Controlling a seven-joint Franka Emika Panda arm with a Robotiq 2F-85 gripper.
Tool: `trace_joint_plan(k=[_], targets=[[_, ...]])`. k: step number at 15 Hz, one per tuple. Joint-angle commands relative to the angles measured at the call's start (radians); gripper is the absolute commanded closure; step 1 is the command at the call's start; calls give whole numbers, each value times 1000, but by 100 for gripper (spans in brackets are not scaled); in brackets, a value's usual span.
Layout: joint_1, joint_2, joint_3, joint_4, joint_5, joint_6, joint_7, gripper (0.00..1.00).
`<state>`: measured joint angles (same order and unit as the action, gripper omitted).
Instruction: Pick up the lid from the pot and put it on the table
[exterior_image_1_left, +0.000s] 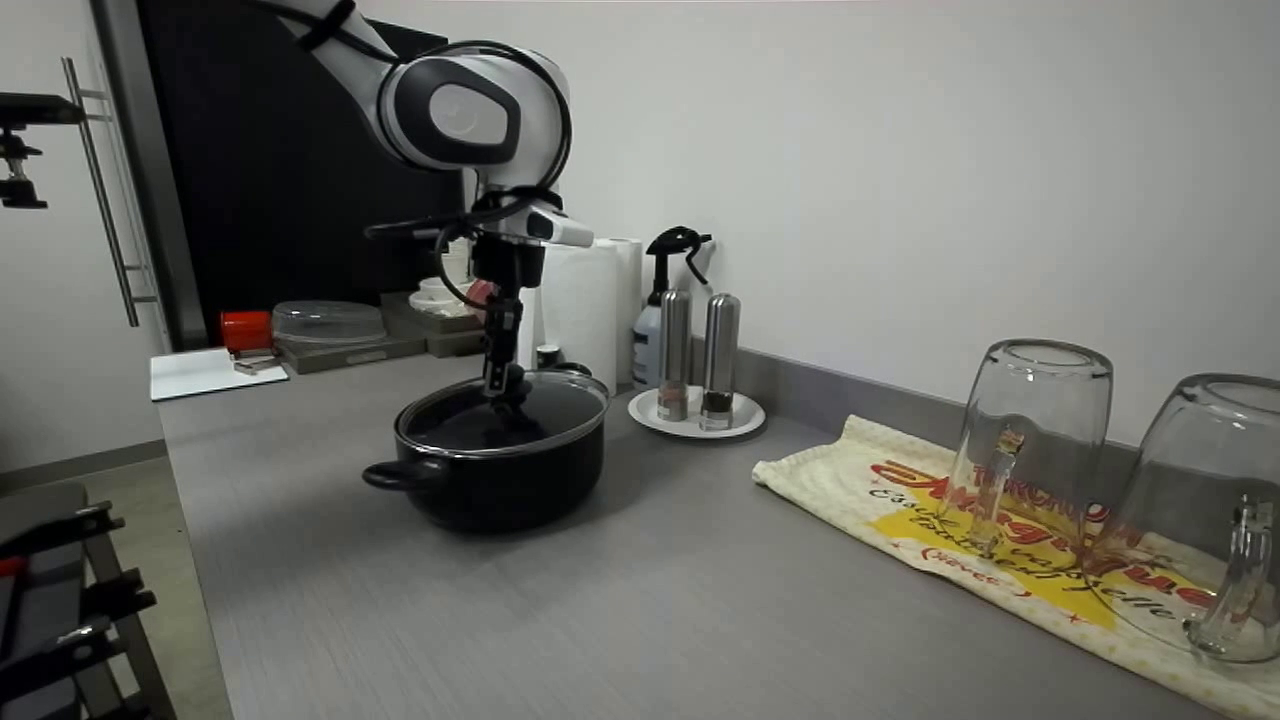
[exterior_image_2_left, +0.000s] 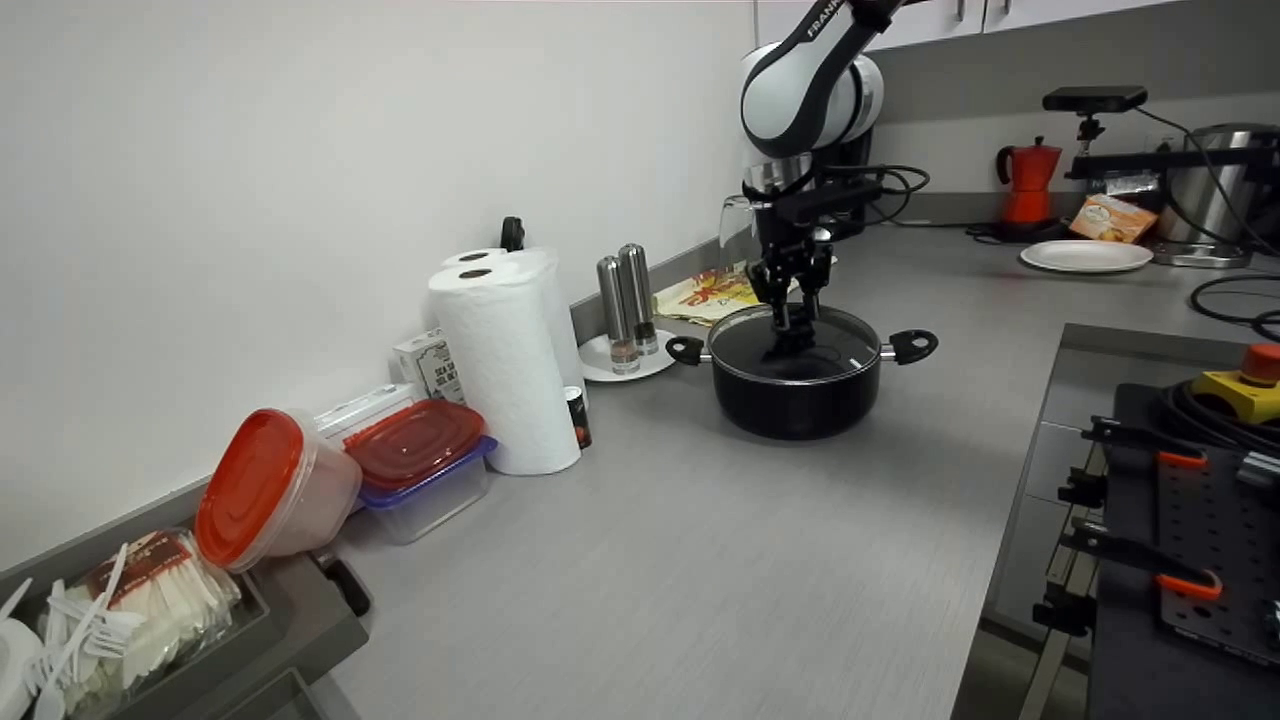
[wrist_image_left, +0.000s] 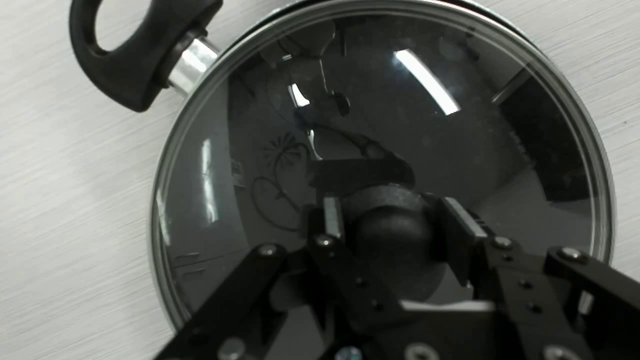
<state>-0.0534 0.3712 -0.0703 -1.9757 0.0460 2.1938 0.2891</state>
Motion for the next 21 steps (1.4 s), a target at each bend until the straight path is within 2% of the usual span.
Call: trace_joint_plan(k=[1, 11, 21], targets=[[6, 9, 2, 26, 16, -27, -18, 76], [57, -19, 21, 93, -31, -27, -36, 76], [167, 22, 123, 154, -37, -33, -93, 76]])
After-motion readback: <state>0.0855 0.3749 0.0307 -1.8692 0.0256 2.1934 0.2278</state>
